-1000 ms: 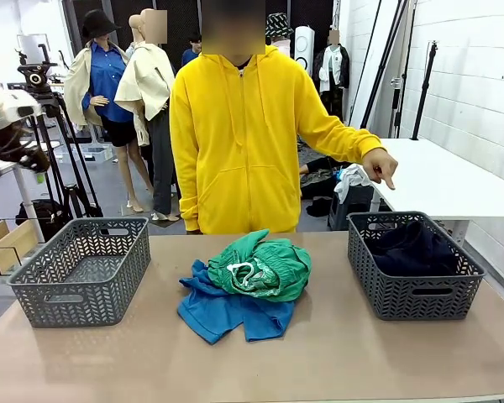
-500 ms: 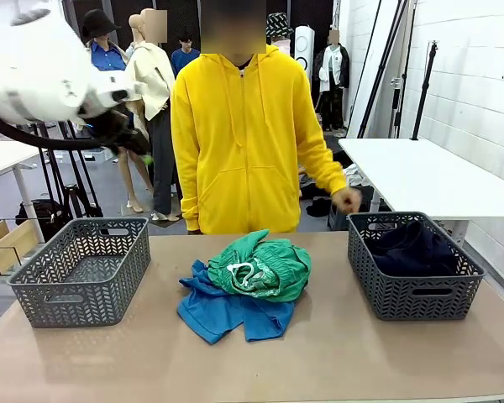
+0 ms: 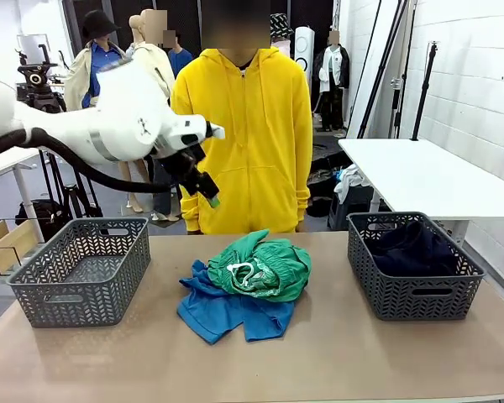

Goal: Sort the tops and bottoms.
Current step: Lift clothes from the center of the table with your left hand.

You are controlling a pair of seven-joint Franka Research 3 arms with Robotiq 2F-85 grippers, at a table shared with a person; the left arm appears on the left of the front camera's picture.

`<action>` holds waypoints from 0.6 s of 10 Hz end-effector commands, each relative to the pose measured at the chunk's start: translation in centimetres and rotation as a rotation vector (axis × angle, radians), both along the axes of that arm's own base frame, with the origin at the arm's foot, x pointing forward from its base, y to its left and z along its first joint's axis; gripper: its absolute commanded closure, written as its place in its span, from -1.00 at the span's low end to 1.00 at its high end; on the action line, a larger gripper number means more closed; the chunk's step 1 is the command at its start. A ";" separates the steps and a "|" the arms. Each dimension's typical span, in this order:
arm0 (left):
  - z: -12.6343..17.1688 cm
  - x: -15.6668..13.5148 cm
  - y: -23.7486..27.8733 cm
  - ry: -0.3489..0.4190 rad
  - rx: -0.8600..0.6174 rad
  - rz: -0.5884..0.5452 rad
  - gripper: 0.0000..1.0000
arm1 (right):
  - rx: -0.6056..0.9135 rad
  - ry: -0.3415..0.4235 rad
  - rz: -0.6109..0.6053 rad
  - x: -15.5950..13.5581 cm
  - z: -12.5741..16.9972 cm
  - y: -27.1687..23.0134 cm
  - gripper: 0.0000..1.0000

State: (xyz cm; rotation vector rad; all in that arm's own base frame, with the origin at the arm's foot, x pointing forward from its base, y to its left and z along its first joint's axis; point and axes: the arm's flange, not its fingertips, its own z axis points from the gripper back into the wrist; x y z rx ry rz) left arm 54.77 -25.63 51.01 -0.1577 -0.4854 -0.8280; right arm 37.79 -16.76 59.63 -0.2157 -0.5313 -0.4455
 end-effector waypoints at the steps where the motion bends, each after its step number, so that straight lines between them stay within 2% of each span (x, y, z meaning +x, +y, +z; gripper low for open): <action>1: -1.4 0.0 1.5 -0.047 0.070 0.073 -1.00 | -0.001 0.002 0.001 0.2 0.0 -0.1 -1.00; 2: 0.0 0.0 0.0 0.000 0.000 0.000 -1.00 | -0.001 0.002 0.001 0.2 0.0 -0.1 -1.00; 3: 0.0 0.0 0.0 0.000 0.000 0.000 -1.00 | -0.001 0.002 0.001 0.2 0.0 -0.1 -1.00; 4: -1.6 -0.1 -0.1 -0.004 0.025 0.011 -1.00 | -0.001 0.002 0.001 0.2 0.0 -0.1 -1.00; 5: -2.9 -0.3 0.2 0.052 0.013 0.093 -1.00 | -0.001 0.002 0.001 0.2 0.0 -0.1 -1.00; 6: -4.4 0.1 -0.9 0.071 0.000 0.100 -1.00 | -0.001 0.002 0.001 0.2 0.0 -0.1 -1.00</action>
